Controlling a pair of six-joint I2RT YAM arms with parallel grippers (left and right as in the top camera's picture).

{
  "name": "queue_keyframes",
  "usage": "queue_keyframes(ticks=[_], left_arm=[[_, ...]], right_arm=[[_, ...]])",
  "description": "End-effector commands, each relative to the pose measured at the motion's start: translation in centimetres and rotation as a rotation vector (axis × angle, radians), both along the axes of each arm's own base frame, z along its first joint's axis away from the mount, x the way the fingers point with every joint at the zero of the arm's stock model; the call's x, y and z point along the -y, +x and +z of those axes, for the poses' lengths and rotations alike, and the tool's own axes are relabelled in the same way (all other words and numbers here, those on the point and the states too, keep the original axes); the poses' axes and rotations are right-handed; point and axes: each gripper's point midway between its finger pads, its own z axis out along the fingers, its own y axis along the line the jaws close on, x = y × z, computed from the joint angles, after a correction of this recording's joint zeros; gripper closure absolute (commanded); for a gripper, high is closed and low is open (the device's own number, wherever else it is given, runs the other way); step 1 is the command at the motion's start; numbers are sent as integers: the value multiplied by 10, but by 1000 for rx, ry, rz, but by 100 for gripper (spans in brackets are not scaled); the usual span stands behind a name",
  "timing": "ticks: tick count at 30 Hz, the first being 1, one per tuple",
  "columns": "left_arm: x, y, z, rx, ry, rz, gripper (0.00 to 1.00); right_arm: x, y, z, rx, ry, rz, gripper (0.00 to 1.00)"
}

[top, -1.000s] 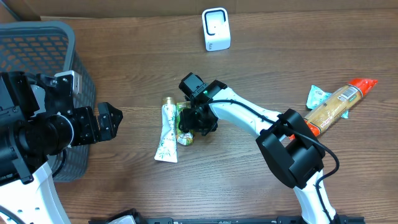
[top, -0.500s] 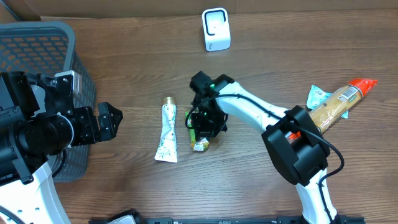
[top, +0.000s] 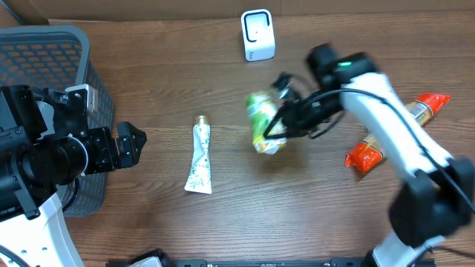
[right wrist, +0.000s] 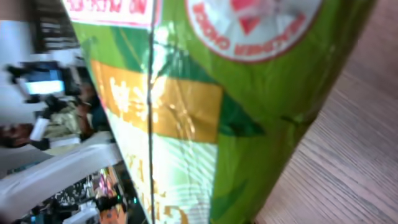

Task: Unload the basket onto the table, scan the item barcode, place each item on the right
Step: 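Grasp the green juice pouch with the right gripper and lift it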

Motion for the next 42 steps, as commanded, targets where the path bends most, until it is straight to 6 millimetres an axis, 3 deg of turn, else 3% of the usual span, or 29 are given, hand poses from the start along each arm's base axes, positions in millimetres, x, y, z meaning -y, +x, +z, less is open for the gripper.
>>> queue_keyframes(ticks=[1,8,22,30,35,42], left_arm=[[-1,1,0,0,4,-2,0],[-1,1,-1,-3,2,-2,0],[-1,1,-1,-3,2,-2,0],[-1,1,-1,-3,2,-2,0],[-1,1,-1,-3,2,-2,0],[-1,1,-1,-3,2,-2,0]], right_arm=[[6,-6,57,140,224,31,96],[27,-13,85,197,245,-7,96],[28,-17,135,282,259,0,96],[32,-12,151,302,199,-48,96],[43,0,160,350,70,-134,96],[77,54,157,533,-317,-436,96]])
